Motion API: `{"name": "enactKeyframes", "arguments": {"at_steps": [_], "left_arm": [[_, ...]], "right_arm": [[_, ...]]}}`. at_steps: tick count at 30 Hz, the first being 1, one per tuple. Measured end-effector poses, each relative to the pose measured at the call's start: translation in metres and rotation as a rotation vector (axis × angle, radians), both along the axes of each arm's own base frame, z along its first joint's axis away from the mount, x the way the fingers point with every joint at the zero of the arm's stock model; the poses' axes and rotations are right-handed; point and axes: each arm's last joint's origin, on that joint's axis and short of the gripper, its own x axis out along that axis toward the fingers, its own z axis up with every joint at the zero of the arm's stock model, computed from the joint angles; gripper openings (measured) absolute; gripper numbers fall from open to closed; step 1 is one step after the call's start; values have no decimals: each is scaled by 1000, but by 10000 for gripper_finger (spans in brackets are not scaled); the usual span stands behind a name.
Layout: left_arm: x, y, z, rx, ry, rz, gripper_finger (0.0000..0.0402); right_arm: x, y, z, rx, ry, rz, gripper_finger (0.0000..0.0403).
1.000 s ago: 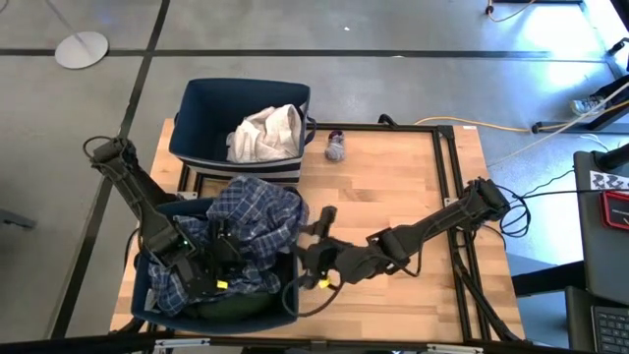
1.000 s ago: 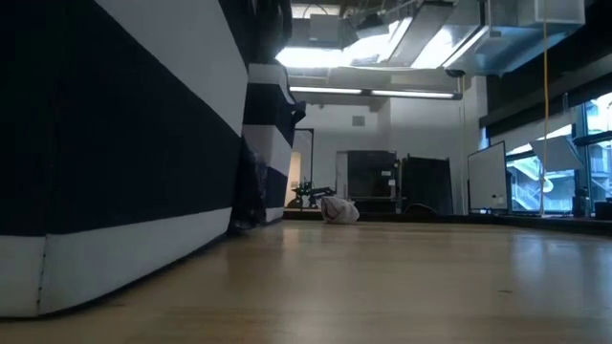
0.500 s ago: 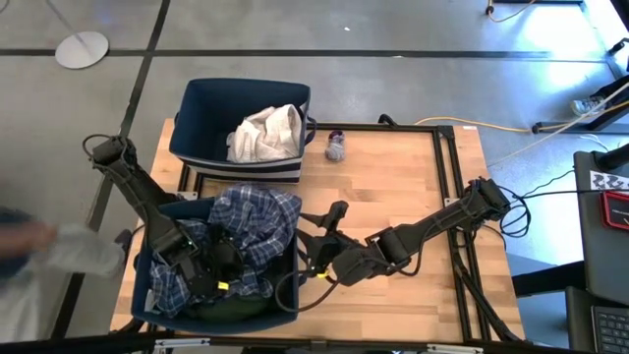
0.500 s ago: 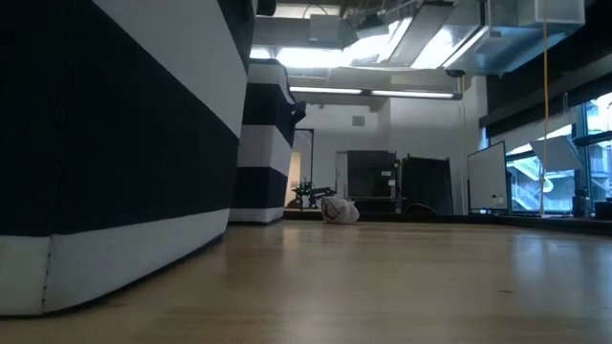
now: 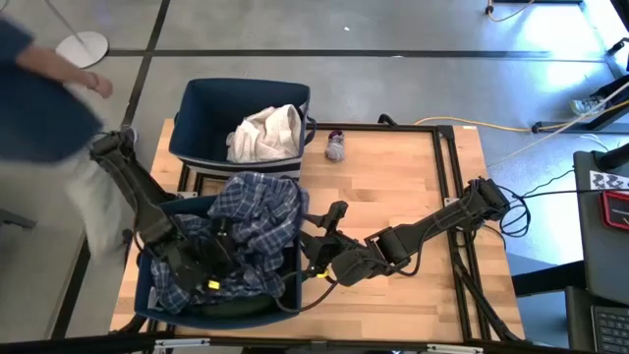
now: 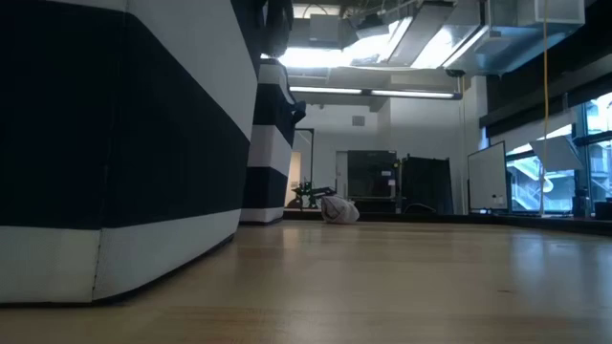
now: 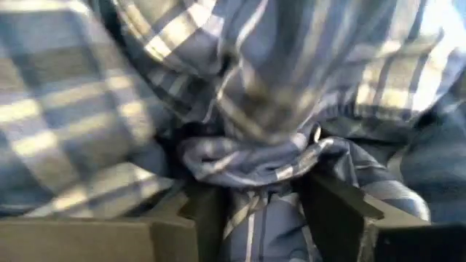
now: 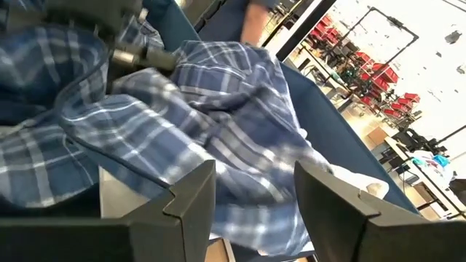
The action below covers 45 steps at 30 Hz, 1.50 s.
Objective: Sort clothes
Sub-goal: Put the blue checkered long sleeve into the bottom blue laundry organizer
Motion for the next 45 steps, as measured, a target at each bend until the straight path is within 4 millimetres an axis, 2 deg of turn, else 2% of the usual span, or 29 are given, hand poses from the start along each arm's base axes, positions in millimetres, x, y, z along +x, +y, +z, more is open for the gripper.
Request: {"name": "enactKeyframes", "arguments": {"at_steps": [8, 14, 16, 20, 26, 30, 33, 35, 37, 42, 45], "left_arm": [[-13, 11, 53, -110, -89, -104, 198], [-28, 30, 96, -185, -196, -121, 202], [-33, 36, 104, -188, -235, -126, 201], [-40, 50, 113, -137, -316, -78, 199], [-44, 57, 111, -61, -321, -38, 199], [-43, 55, 109, -43, -308, -41, 199], [-41, 53, 108, -25, -301, -48, 198], [-40, 52, 106, -15, -293, -50, 198], [-39, 51, 105, -9, -282, -47, 198], [-35, 46, 101, 10, -264, -48, 198], [-33, 42, 98, 24, -252, -49, 198]], "right_arm": [[0, 0, 0, -17, 2, -12, 186], [-13, 2, 2, -181, 65, -140, 186], [-19, 0, 0, -219, 105, -177, 186], [-27, -11, -20, -177, 220, -196, 186], [-28, -45, -66, -74, 329, -303, 186], [-17, -70, -95, 72, 366, -277, 186], [-5, -88, -106, 115, 321, -247, 186], [3, -94, -104, 112, 289, -209, 186], [8, -93, -94, 111, 248, -135, 186], [10, -84, -47, 32, 84, -6, 186], [12, -84, -27, -31, 29, 19, 186]]}}
